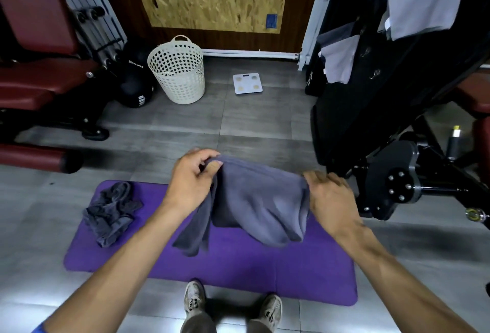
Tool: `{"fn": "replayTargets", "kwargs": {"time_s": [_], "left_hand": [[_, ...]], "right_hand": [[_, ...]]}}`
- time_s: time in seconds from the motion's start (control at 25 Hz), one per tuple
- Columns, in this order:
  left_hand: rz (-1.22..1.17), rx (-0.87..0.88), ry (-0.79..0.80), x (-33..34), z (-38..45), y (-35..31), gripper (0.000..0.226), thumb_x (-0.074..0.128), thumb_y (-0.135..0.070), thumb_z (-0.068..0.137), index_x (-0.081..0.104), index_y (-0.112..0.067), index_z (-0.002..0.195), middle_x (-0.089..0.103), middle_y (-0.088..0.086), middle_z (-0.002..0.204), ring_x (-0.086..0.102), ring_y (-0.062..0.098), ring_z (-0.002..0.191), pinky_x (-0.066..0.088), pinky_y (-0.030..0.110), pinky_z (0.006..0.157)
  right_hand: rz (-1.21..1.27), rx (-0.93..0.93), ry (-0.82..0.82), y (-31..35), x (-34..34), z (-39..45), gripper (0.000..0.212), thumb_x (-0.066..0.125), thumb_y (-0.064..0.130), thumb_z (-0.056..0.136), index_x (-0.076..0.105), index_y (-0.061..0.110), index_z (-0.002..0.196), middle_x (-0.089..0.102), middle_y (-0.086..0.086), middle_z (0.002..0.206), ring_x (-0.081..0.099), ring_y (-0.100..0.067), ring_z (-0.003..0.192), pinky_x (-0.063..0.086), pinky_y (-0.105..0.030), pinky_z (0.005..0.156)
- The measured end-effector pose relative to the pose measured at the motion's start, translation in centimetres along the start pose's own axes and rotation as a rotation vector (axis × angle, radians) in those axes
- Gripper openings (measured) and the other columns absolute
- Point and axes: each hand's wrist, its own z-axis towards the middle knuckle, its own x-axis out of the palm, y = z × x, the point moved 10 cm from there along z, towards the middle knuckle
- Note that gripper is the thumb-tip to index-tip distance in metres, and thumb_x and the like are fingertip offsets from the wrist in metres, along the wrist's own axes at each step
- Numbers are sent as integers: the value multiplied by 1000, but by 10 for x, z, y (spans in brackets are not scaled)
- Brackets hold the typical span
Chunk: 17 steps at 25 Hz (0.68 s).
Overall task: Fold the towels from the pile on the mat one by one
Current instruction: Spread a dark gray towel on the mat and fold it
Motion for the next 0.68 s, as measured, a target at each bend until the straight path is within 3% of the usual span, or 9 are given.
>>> {"fn": "replayTargets", "kwargs": {"time_s": [0.08, 0.16, 0.2, 0.28, 0.36, 0.44, 0.52, 0.6, 0.68], "left_hand": [[-353, -243, -216, -29, -6, 27, 20, 51, -13, 99, 60, -22, 84, 57, -5, 71, 56, 5, 58, 57, 29, 51], [-553, -379, -394, -64, -14, 66, 23, 48, -14, 101, 56, -19, 80, 55, -11, 65, 56, -2, 58, 59, 28, 52], [-546, -391, -424, -82, -17, 86, 25, 49, -15, 101, 55, -17, 76, 54, -13, 60, 55, -3, 57, 59, 25, 54], [-264, -311, -396, -114, -21, 123, 30, 54, -19, 98, 53, -9, 70, 48, -8, 54, 46, -6, 51, 53, 19, 50], [116, -241, -235, -128, -25, 170, 46, 55, -41, 93, 52, -6, 63, 49, 3, 52, 43, 2, 51, 47, 31, 50], [352, -225, 3, -124, -36, 228, 55, 45, -58, 88, 51, -10, 61, 52, 7, 53, 47, 13, 53, 44, 39, 55], [357, -244, 216, -115, -56, 285, 53, 41, -64, 87, 46, -17, 62, 47, 1, 50, 43, 10, 51, 40, 38, 55], [372, -173, 394, -108, -77, 313, 44, 39, -67, 85, 45, -31, 63, 38, -5, 49, 33, 1, 48, 33, 35, 52], [446, -58, 663, -99, -100, 331, 33, 39, -66, 84, 51, -39, 69, 46, -9, 53, 39, -2, 49, 35, 32, 53]], "right_hand": [[12, 185, -53, -31, 12, -3, 15, 55, 7, 67, 64, 8, 79, 66, -12, 68, 60, -37, 68, 51, -40, 60], [135, 404, -41, -63, 25, -10, 22, 54, 2, 75, 69, 9, 90, 69, -14, 80, 61, -41, 80, 47, -41, 67], [257, 519, -1, -74, 34, -17, 29, 55, 2, 79, 71, 13, 99, 70, -11, 86, 62, -40, 84, 48, -40, 69], [668, 734, 49, -74, 59, -32, 39, 49, -1, 85, 70, 18, 112, 69, 3, 80, 65, -31, 76, 54, -39, 64], [1117, 1002, 110, -47, 95, -60, 33, 41, -2, 96, 64, 16, 111, 66, 1, 74, 62, -22, 48, 52, -31, 42], [1325, 1155, 225, -9, 126, -92, 24, 36, 0, 103, 50, 17, 113, 61, -8, 94, 62, -18, 39, 48, -25, 35], [1266, 1135, 370, 10, 151, -125, 24, 38, -1, 103, 47, 12, 122, 61, -21, 99, 64, -19, 39, 52, -28, 38], [1120, 1066, 481, 11, 162, -156, 15, 48, -4, 99, 56, -4, 111, 66, -18, 71, 62, -17, 38, 51, -27, 38], [884, 957, 603, 9, 165, -175, 12, 55, -3, 96, 64, -10, 92, 62, -12, 55, 60, -20, 40, 49, -30, 43]]}}
